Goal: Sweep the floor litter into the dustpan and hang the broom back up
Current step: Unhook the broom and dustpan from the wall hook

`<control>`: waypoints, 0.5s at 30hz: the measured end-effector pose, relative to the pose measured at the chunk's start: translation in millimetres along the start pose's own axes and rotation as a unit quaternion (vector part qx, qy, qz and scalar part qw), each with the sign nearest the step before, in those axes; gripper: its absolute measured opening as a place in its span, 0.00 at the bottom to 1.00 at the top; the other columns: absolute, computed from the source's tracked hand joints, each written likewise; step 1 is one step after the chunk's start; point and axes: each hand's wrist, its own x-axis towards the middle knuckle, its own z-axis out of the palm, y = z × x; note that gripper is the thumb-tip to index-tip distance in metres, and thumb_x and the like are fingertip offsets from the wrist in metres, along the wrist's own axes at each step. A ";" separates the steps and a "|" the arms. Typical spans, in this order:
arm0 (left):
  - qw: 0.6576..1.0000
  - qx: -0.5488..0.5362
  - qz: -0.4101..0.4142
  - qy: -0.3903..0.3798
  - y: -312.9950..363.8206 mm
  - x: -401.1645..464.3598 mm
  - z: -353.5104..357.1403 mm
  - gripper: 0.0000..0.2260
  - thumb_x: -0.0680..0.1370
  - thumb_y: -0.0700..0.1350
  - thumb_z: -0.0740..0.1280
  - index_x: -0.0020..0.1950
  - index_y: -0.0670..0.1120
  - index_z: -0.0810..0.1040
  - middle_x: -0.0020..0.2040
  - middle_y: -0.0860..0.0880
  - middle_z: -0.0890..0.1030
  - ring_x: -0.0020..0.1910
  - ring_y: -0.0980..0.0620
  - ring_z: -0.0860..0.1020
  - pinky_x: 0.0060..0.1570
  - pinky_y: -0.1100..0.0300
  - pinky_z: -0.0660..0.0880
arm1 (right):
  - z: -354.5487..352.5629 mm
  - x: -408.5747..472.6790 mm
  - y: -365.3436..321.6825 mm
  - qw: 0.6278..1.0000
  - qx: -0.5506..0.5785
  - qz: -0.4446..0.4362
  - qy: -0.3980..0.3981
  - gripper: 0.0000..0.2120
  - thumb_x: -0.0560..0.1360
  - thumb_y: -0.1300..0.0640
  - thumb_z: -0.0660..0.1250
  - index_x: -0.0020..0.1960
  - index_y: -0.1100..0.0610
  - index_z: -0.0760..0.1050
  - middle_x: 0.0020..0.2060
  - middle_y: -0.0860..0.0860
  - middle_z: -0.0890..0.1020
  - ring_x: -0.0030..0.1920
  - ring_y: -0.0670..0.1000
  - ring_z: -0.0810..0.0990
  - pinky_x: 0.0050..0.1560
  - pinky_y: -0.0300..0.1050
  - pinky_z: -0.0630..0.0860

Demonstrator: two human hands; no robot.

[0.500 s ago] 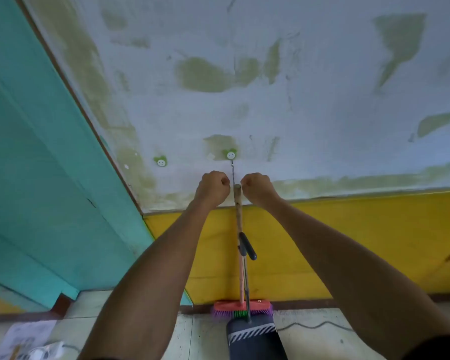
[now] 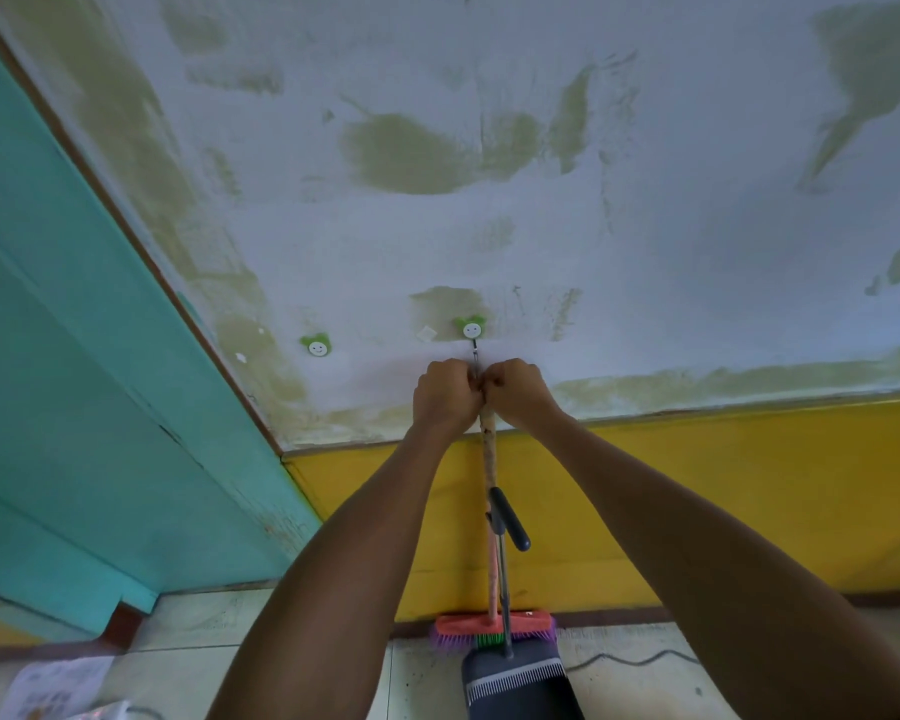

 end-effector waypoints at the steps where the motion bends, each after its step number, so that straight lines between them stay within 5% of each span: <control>1: 1.000 -0.017 0.002 -0.002 -1.2 -0.9 1.7 0.19 0.71 0.37 0.66 0.25 0.50 0.62 0.24 0.52 0.65 0.26 0.49 0.66 0.23 0.61 0.56 | 1.8 0.0 2.0 1.000 0.011 0.004 -0.010 0.13 0.70 0.67 0.58 0.41 0.64 0.83 0.36 0.62 0.83 0.36 0.58 0.79 0.37 0.48 0.76; 4: 0.987 -0.154 -0.040 0.008 -4.6 -7.7 10.0 0.13 0.70 0.33 0.64 0.28 0.44 0.69 0.26 0.50 0.69 0.27 0.54 0.66 0.27 0.62 0.61 | 2.8 -1.7 7.3 0.998 0.050 0.017 -0.038 0.12 0.72 0.66 0.59 0.42 0.64 0.82 0.32 0.57 0.79 0.30 0.52 0.72 0.33 0.44 0.70; 7: 0.933 -0.315 -0.174 0.010 4.1 -9.1 12.2 0.10 0.74 0.35 0.61 0.33 0.43 0.72 0.31 0.49 0.72 0.30 0.53 0.69 0.29 0.61 0.65 | 1.0 -4.7 8.3 0.996 0.063 0.016 -0.053 0.11 0.74 0.64 0.60 0.42 0.59 0.81 0.33 0.54 0.81 0.34 0.53 0.76 0.37 0.48 0.77; 10: 0.898 -0.370 -0.236 -0.007 17.0 -1.7 4.1 0.10 0.73 0.34 0.60 0.33 0.43 0.67 0.33 0.46 0.69 0.34 0.49 0.68 0.33 0.57 0.65 | 1.7 -8.6 6.3 0.996 0.061 0.013 -0.061 0.11 0.75 0.63 0.59 0.45 0.65 0.80 0.42 0.63 0.83 0.44 0.61 0.81 0.50 0.61 0.79; 15: 0.883 -0.405 -0.237 -0.007 30.0 -1.7 -14.3 0.09 0.70 0.32 0.60 0.32 0.43 0.66 0.30 0.45 0.66 0.30 0.49 0.64 0.31 0.57 0.62 | -3.4 -14.6 -4.4 0.995 0.086 0.004 -0.054 0.10 0.76 0.62 0.60 0.45 0.62 0.80 0.40 0.61 0.83 0.43 0.59 0.81 0.52 0.64 0.78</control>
